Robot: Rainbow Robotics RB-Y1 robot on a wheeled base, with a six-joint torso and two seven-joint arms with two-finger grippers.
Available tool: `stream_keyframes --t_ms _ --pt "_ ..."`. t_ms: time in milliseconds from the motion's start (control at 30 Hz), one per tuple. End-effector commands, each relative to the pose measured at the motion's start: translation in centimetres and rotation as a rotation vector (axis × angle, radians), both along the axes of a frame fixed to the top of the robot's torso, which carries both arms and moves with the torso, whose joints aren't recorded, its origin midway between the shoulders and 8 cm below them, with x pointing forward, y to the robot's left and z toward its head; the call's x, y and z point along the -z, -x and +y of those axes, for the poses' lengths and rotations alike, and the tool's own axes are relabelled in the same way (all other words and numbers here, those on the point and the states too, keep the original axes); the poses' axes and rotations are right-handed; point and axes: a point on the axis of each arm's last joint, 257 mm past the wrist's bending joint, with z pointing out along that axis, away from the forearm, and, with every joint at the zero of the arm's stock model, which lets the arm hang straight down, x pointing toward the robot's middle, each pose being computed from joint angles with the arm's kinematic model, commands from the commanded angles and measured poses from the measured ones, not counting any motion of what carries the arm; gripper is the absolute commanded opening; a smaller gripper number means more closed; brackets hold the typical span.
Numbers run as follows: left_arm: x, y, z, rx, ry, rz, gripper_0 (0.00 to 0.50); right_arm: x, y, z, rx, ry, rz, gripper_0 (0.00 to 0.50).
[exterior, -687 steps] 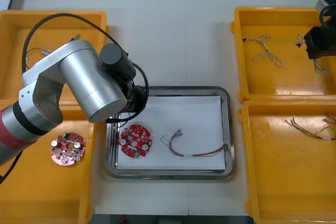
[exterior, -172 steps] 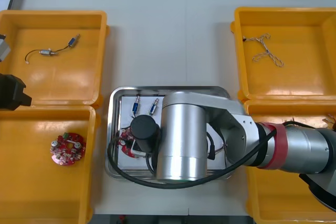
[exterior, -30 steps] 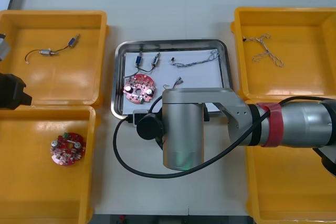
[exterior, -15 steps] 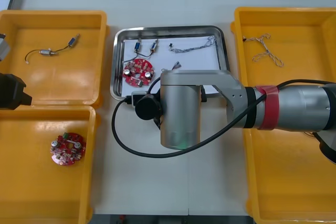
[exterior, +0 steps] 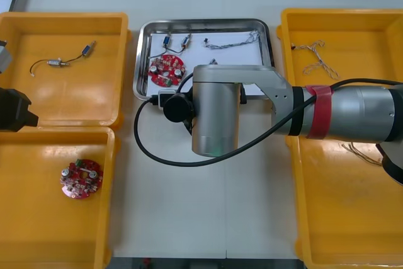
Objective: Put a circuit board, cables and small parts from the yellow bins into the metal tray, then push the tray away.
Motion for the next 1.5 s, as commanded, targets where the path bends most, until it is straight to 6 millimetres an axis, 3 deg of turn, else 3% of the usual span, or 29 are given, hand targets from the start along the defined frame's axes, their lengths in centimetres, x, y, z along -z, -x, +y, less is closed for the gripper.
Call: stream_keyframes --t_ms 33,533,1067,1500 --pt "-1.0 0.2 2.0 0.015 -0.068 -0.019 0.500 -3.6 -1.8 1.8 -0.062 0.027 -0.084 0.000" --pt "-1.0 0.2 2.0 0.015 -0.068 -0.019 0.500 -6.2 -4.7 2.7 -0.094 0.002 -0.154 0.000" --pt "-1.0 0.2 2.0 0.015 -0.068 -0.019 0.500 -7.2 -8.6 3.1 -0.157 -0.039 -0.225 0.000" --pt "-1.0 0.2 2.0 0.015 -0.068 -0.019 0.500 -7.4 -9.1 3.4 -0.193 -0.035 -0.237 0.002"
